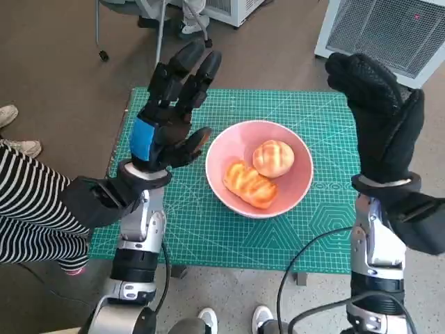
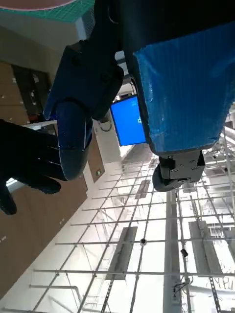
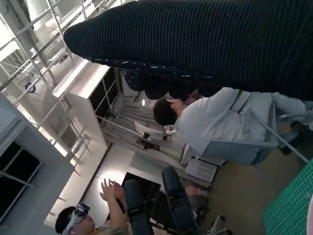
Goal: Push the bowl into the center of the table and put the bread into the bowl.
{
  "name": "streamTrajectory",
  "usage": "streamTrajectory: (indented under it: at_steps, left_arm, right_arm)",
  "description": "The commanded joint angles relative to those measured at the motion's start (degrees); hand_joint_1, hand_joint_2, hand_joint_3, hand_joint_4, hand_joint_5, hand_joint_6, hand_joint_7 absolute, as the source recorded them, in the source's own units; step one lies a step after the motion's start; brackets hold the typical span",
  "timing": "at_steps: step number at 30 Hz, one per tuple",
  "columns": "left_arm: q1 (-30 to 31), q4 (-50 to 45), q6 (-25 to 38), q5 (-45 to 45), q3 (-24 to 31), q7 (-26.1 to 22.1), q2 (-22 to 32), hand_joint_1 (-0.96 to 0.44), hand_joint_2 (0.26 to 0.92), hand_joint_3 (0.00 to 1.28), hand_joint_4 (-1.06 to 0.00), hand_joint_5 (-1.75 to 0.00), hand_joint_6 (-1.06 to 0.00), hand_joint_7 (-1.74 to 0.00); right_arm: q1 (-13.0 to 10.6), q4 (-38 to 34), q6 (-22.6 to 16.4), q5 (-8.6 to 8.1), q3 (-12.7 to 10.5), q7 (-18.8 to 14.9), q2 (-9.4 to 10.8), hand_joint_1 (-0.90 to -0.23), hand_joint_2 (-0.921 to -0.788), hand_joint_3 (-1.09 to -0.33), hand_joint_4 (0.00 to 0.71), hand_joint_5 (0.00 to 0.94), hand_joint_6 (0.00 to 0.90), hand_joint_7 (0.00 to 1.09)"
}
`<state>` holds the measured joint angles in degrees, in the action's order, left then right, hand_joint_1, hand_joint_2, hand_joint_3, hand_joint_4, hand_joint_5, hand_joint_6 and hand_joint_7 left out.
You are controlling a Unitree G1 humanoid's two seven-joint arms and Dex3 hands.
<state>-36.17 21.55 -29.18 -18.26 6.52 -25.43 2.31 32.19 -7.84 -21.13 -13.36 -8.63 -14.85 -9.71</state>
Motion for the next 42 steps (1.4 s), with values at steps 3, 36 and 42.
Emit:
streamTrajectory:
  at_steps: [3,36,42]
  left_arm:
    - [-1.01,-0.61,0.40,0.15,-0.15,-0.25,0.61,-0.61,0.921,0.34,-0.19,-0.01,0.00,-0.57]
    - [-0.12,-1.76,1.55,-0.08,-0.13,-0.47,1.29,-0.61,0.921,0.32,-0.19,0.00,0.00,-0.57]
    - [0.00,-1.38,1.29,-0.27,0.04,-0.61,1.24,-0.62,0.921,0.32,-0.18,0.00,0.00,-0.56]
  right_arm:
    - [-0.65,-0.87,0.36,-0.42,0.06,-0.10,0.52,-0.722,-0.921,-0.690,0.177,0.000,0.041,0.56]
    - [-1.43,-0.38,-0.20,-0.30,0.16,-0.49,0.81,-0.716,-0.921,-0.691,0.173,0.000,0.044,0.56]
    - [-1.27,-1.11,-0.71,-0.29,0.29,-0.77,0.91,-0.716,-0.921,-0.691,0.173,0.000,0.044,0.55]
